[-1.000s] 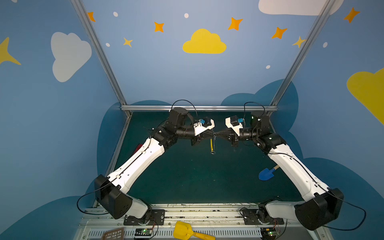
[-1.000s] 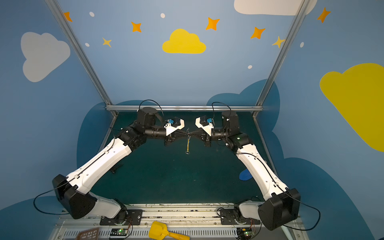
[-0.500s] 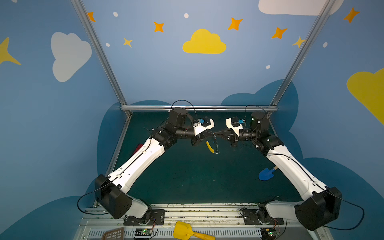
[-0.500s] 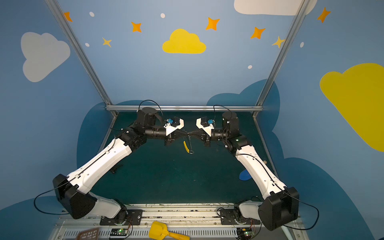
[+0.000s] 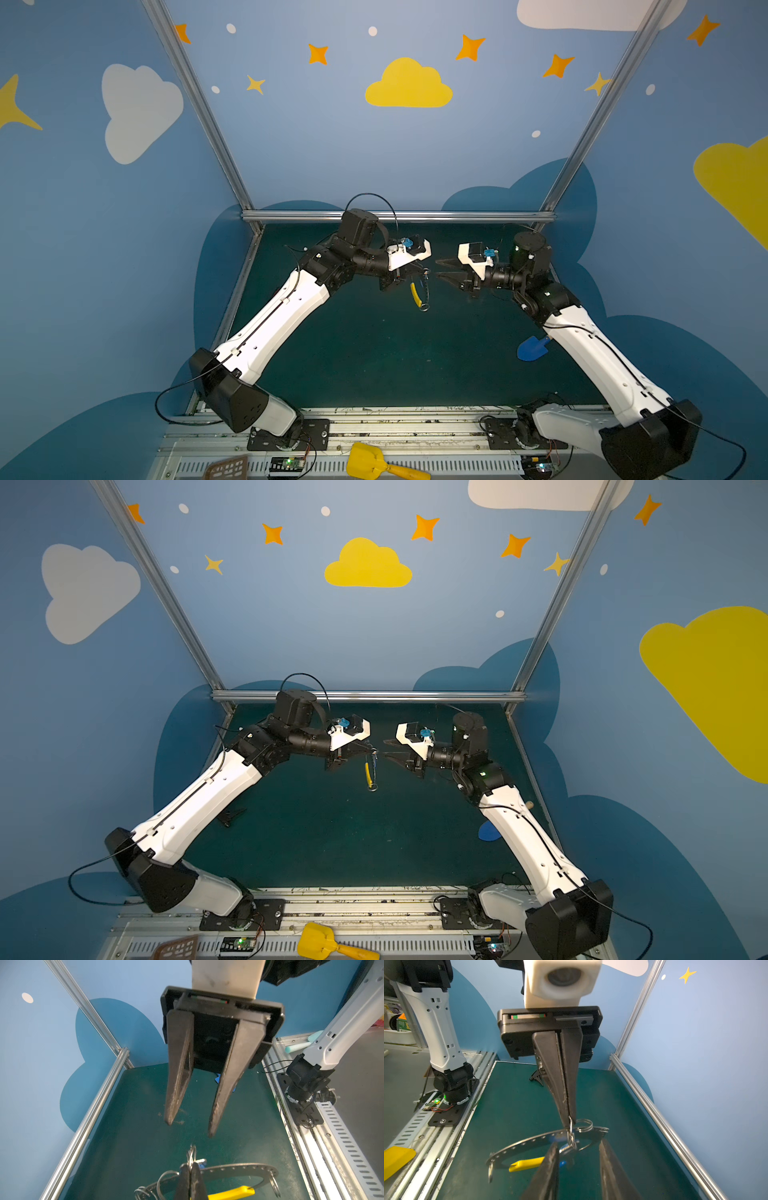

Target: Put the keys on the keyring

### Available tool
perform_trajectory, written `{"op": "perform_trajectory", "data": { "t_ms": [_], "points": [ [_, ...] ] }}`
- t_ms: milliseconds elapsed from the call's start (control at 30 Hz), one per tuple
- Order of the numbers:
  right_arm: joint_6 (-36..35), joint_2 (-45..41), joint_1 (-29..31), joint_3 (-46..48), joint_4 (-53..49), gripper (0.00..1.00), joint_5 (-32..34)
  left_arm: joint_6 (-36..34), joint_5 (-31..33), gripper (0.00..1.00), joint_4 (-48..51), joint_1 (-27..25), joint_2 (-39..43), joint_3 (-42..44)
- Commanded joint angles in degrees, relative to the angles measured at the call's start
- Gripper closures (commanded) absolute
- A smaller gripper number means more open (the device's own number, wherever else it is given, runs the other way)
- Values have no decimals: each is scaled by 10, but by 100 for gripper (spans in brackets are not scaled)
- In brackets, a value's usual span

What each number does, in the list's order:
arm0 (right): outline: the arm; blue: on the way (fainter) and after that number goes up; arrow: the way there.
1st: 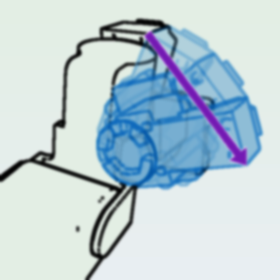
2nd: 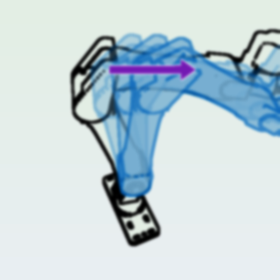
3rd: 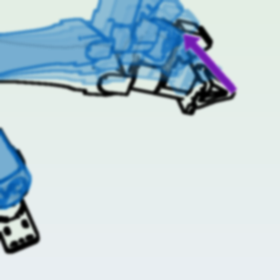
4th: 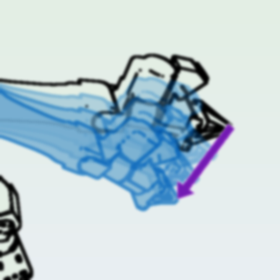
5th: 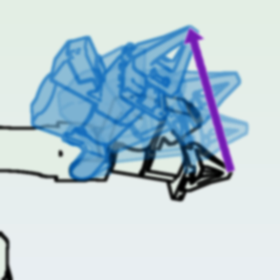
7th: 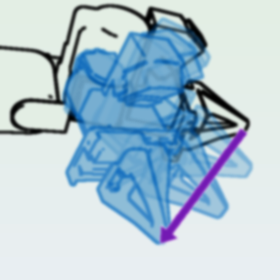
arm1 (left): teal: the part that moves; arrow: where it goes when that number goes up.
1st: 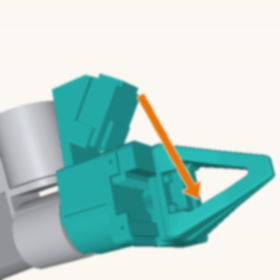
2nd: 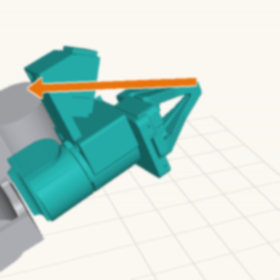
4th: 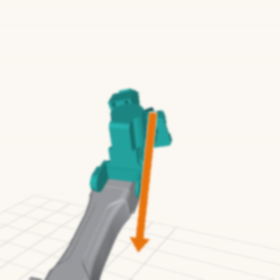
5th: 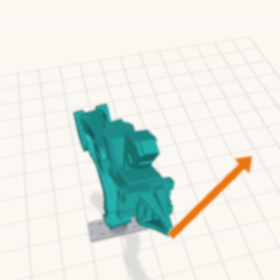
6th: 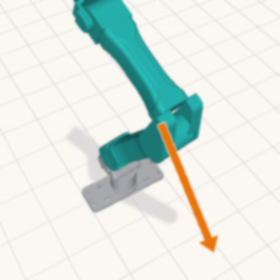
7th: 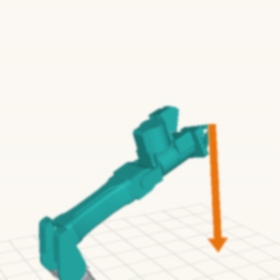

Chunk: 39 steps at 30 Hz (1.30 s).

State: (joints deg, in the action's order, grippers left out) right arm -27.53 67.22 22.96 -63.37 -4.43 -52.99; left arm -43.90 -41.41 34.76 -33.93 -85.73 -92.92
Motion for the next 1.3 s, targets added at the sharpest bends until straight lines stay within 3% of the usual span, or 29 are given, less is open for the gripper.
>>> {"op": "perform_trajectory", "data": {
  "t_ms": [0,333,567,767,1000,1267],
  "points": [
    [-28,-11,0,-6,-36,67,19,-30,15,97,56,-4,-11,-27],
    [-71,12,42,-35,-80,72,24,-59,50,97,105,-23,-28,-66],
    [-81,9,43,-24,-85,74,41,-58,48,97,87,-27,-18,-55],
    [-13,-29,7,30,8,70,40,-4,-5,96,-50,-12,26,31],
    [-1,-39,0,42,15,70,40,107,-88,97,-243,17,59,121],
    [34,-46,-1,50,78,69,27,230,-119,97,-432,31,62,180]
  ]
}}
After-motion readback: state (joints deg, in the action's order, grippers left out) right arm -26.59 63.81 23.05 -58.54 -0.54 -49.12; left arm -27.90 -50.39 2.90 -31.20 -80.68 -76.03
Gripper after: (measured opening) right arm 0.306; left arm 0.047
